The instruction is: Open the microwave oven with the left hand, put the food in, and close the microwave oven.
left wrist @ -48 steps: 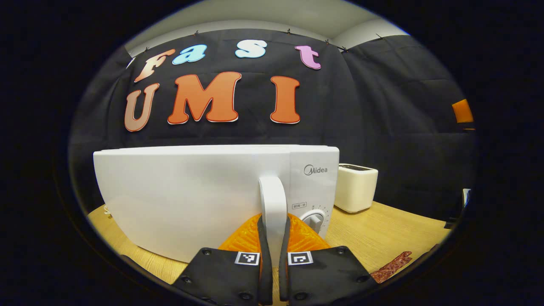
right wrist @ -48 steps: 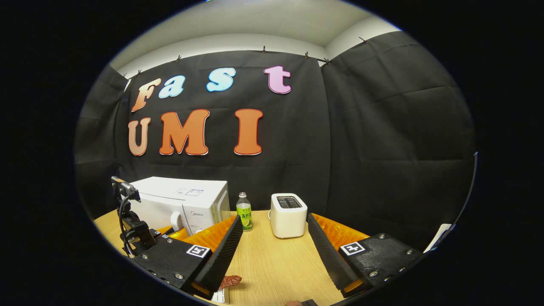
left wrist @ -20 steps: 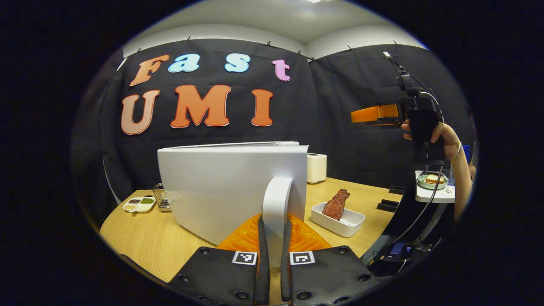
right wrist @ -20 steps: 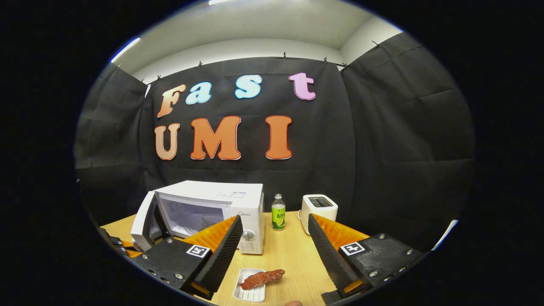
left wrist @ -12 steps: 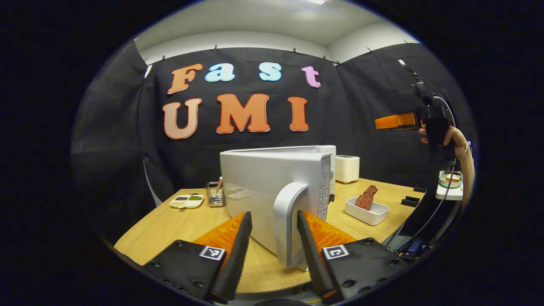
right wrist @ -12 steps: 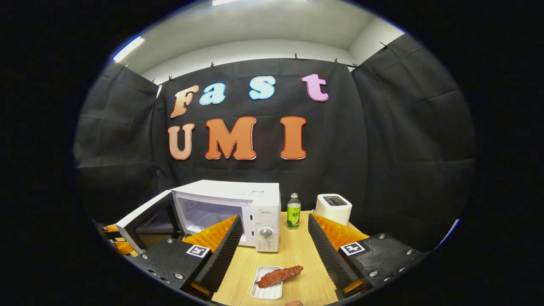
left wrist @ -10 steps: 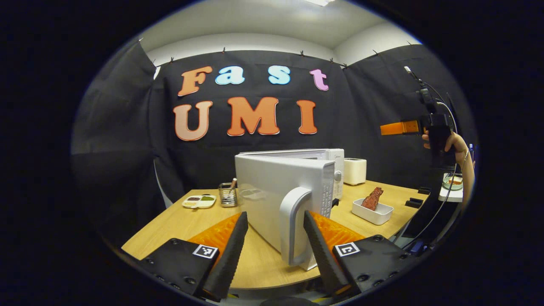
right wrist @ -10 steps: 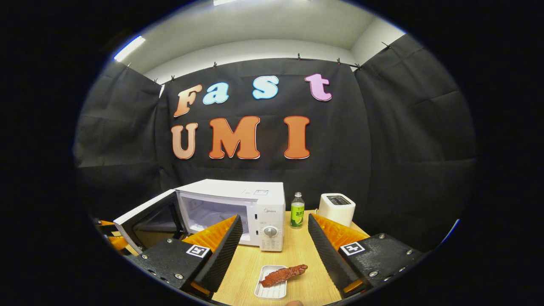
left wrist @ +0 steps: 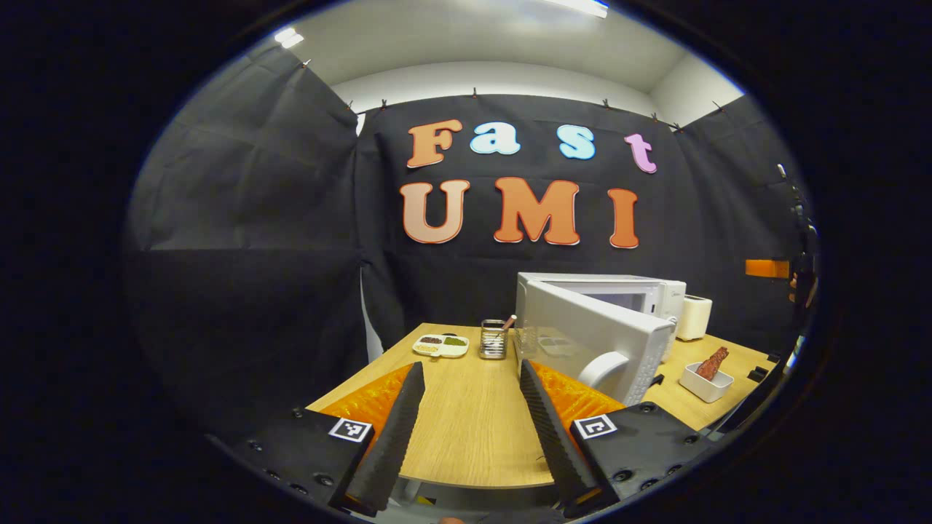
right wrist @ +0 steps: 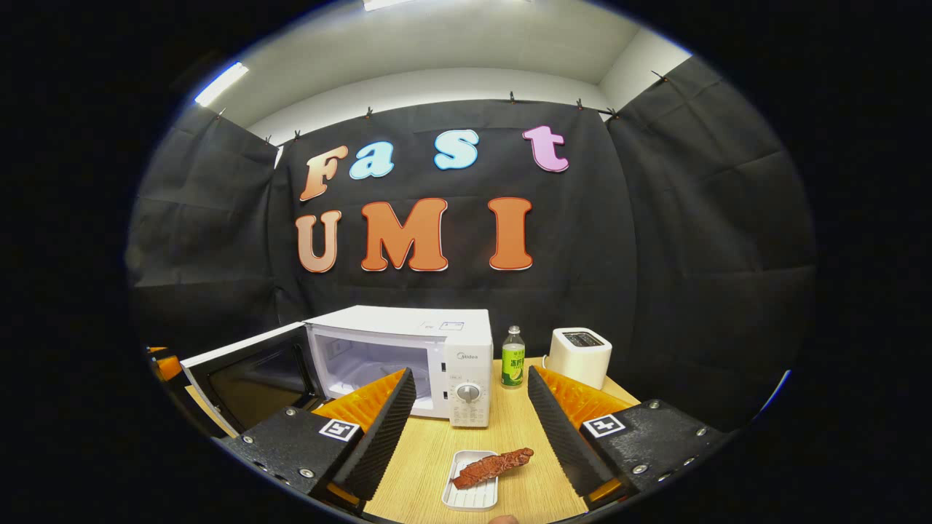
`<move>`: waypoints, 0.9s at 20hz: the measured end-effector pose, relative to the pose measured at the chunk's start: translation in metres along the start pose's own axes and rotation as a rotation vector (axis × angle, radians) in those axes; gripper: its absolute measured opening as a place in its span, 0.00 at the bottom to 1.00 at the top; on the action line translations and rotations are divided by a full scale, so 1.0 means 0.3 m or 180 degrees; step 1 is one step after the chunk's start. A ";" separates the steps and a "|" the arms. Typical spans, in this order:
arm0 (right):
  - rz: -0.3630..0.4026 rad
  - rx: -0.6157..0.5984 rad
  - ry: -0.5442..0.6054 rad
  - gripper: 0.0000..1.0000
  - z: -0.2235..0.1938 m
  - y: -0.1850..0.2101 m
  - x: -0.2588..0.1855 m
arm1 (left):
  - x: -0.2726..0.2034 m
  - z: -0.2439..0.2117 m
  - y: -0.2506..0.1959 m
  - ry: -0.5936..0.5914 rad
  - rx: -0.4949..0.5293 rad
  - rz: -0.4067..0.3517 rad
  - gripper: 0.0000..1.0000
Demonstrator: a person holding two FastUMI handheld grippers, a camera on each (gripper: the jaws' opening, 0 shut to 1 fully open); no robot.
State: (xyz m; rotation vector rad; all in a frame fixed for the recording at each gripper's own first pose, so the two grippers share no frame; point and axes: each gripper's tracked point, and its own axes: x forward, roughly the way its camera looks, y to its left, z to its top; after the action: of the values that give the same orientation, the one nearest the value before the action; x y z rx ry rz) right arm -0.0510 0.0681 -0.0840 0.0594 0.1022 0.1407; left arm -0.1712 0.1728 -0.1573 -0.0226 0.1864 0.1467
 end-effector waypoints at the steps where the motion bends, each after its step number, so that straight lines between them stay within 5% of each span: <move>1: -0.0031 0.0058 0.0025 0.96 -0.019 -0.021 0.003 | 0.023 -0.005 0.038 0.0030 -0.0006 0.0075 0.80; 6: -0.0240 0.0576 0.0221 0.96 -0.155 -0.141 0.059 | 0.099 0.029 0.130 -0.0044 0.0086 0.0309 0.80; 7: -0.0265 0.0711 0.0281 0.95 -0.191 -0.158 0.074 | 0.116 0.033 0.137 -0.0041 0.0086 0.0313 0.87; 10: -0.0313 0.1120 0.0520 0.94 -0.326 -0.196 0.118 | 0.166 0.027 0.152 -0.0017 0.0023 0.0348 0.80; 13: -0.0288 0.1567 0.0748 0.95 -0.448 -0.197 0.166 | 0.213 0.023 0.182 -0.0019 0.0011 0.0448 0.83; 15: -0.0365 0.1722 0.0872 0.95 -0.529 -0.216 0.196 | 0.242 0.002 0.181 0.0022 -0.0007 0.0435 0.97; 18: -0.0437 0.1856 0.0994 0.93 -0.614 -0.228 0.234 | 0.273 -0.020 0.200 0.0066 0.0002 0.0434 0.97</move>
State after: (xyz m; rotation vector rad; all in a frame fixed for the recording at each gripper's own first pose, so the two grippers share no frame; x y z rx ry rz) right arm 0.0081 0.0201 -0.2785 0.6119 0.4567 -0.0220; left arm -0.1015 0.2436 -0.1788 -0.0109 0.2086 0.2825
